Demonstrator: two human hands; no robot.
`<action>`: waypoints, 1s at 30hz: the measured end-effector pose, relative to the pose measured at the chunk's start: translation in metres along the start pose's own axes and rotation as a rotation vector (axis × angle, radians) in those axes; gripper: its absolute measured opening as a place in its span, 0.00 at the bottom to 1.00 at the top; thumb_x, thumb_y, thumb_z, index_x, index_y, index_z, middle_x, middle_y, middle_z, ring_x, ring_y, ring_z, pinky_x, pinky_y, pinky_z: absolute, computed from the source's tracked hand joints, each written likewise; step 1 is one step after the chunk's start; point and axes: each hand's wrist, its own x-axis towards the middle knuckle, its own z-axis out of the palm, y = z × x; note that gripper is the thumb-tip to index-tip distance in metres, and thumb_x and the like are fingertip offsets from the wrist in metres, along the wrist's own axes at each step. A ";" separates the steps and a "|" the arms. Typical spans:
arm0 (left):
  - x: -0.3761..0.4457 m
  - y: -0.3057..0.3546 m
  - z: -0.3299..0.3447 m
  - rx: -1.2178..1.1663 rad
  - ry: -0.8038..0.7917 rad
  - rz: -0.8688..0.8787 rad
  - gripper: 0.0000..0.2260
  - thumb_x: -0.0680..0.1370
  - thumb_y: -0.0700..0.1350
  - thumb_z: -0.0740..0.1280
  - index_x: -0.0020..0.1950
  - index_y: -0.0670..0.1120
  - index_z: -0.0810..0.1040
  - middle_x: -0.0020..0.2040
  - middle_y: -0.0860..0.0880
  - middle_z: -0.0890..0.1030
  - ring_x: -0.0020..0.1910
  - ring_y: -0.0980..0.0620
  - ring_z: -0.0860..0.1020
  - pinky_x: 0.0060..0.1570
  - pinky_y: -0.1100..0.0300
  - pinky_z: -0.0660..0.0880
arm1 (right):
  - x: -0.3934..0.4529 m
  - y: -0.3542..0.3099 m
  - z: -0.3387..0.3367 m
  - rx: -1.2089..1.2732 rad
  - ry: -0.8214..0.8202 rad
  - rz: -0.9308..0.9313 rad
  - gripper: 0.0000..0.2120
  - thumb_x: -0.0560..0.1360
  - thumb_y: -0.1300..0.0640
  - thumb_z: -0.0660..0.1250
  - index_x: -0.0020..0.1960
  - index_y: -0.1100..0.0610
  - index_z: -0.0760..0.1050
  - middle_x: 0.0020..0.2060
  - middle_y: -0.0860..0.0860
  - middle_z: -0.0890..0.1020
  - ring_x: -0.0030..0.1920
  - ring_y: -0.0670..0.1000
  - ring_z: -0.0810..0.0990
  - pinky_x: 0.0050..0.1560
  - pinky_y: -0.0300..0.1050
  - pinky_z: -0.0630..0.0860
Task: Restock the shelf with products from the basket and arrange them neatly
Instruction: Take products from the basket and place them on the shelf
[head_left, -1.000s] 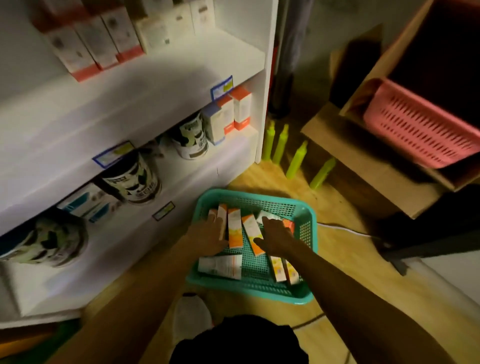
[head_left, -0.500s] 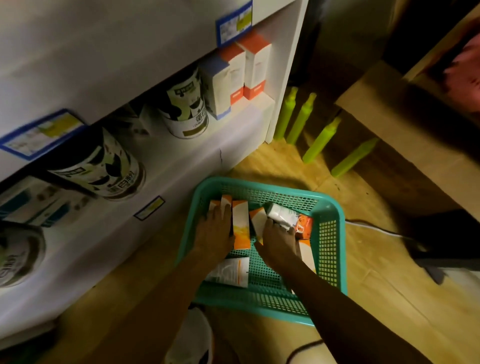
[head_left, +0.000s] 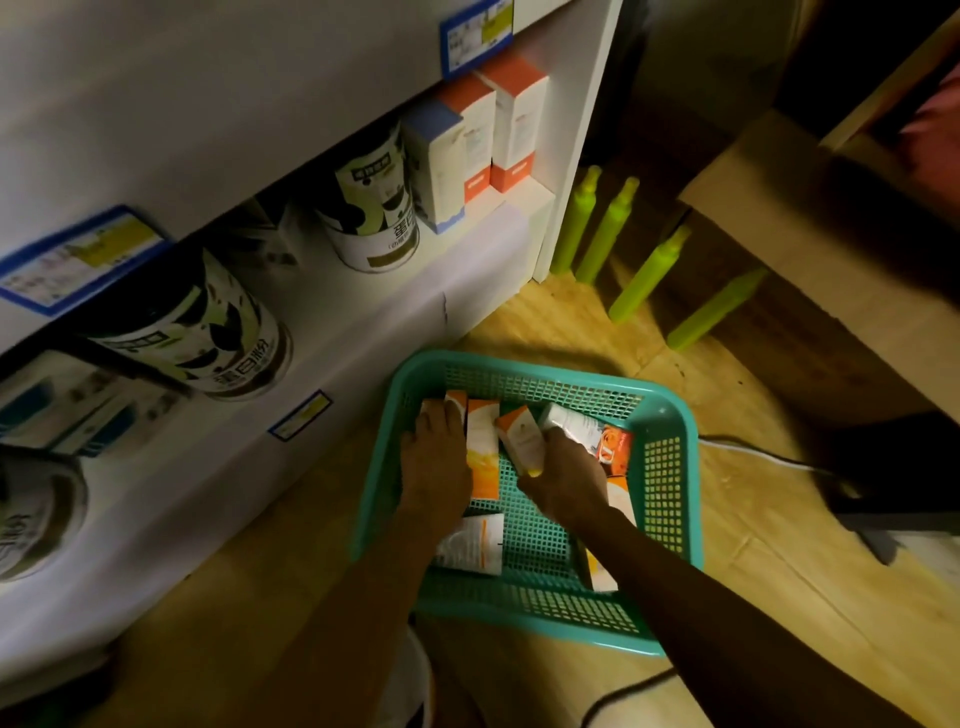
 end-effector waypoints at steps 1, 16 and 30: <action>0.008 -0.005 0.000 0.027 0.011 0.043 0.38 0.77 0.50 0.68 0.80 0.44 0.51 0.78 0.41 0.58 0.74 0.41 0.63 0.69 0.46 0.67 | 0.000 0.000 0.001 -0.004 -0.004 -0.002 0.31 0.68 0.48 0.76 0.66 0.54 0.68 0.59 0.53 0.81 0.56 0.56 0.81 0.53 0.51 0.80; 0.014 -0.004 -0.005 -0.247 0.042 0.137 0.41 0.73 0.44 0.72 0.81 0.46 0.52 0.75 0.42 0.63 0.72 0.41 0.67 0.66 0.48 0.70 | -0.005 -0.003 0.003 0.061 0.024 -0.057 0.44 0.69 0.51 0.75 0.75 0.54 0.52 0.60 0.57 0.79 0.53 0.59 0.82 0.48 0.55 0.81; -0.039 -0.021 -0.086 -0.460 0.053 0.114 0.21 0.76 0.42 0.70 0.68 0.48 0.71 0.65 0.47 0.75 0.59 0.45 0.77 0.53 0.56 0.73 | -0.048 -0.021 -0.067 0.131 0.057 -0.185 0.47 0.65 0.51 0.75 0.74 0.48 0.50 0.61 0.55 0.74 0.46 0.60 0.82 0.42 0.56 0.82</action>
